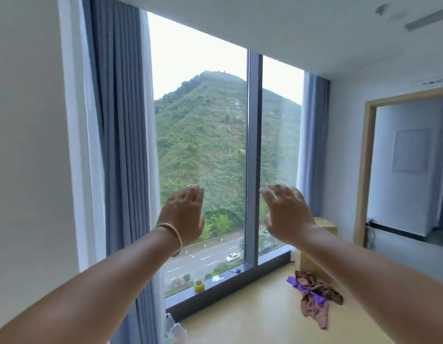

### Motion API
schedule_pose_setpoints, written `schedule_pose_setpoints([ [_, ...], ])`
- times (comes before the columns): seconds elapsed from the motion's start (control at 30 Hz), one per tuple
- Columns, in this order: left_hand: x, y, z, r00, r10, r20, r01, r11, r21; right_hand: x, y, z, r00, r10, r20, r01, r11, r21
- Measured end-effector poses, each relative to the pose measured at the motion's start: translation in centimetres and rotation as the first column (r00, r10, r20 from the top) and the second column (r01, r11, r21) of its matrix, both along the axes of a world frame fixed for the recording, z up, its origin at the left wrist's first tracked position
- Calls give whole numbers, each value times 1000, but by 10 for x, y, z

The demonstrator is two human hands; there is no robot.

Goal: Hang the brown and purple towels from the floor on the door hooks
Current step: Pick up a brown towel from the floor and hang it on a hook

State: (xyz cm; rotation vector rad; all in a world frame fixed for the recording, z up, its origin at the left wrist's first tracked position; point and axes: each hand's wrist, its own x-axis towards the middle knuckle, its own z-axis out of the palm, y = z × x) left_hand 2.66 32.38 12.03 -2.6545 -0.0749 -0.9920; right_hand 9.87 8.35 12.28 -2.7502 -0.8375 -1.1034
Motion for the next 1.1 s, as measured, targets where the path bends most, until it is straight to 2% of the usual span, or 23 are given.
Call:
schedule_pose_setpoints([
  [0.33,99,-174,-15,952,-303,-27,302,952,-43,33,-186,-16,955,-295,-31,295,955,18],
  [0.67,154,-334,-35,860,-506,-74,506,862,-13,44,-339,-41,821,-563,-93,565,825,1],
  [1.1,218,-482,-47,715,-697,-59,697,717,-29,54,-476,-57,666,-733,-139,735,676,-47],
])
